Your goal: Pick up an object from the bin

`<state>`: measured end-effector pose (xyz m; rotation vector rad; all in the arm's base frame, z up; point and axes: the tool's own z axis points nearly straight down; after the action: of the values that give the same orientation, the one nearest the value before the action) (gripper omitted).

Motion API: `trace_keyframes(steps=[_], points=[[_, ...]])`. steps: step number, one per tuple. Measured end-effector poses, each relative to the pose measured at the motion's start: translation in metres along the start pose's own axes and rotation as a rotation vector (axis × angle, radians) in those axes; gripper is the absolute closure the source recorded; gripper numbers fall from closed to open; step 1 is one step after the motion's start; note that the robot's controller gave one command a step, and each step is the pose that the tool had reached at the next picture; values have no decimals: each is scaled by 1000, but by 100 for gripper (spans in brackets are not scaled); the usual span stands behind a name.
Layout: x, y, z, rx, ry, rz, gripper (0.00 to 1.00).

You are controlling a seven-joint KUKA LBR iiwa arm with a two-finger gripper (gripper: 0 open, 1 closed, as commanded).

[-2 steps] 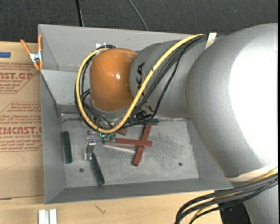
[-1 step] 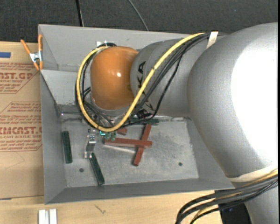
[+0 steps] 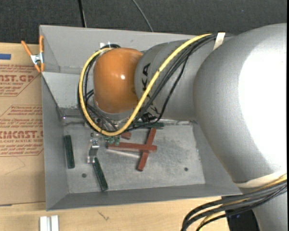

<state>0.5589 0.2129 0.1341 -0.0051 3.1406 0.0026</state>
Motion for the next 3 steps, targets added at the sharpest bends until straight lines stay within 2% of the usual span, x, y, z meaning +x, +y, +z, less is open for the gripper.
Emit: trace_keyframes(steps=[1, 2, 3], points=[[9, 13, -1, 1, 0, -33, 0], [6, -30, 19, -1, -1, -229, 0], [24, -56, 47, 4, 0, -571, 0]])
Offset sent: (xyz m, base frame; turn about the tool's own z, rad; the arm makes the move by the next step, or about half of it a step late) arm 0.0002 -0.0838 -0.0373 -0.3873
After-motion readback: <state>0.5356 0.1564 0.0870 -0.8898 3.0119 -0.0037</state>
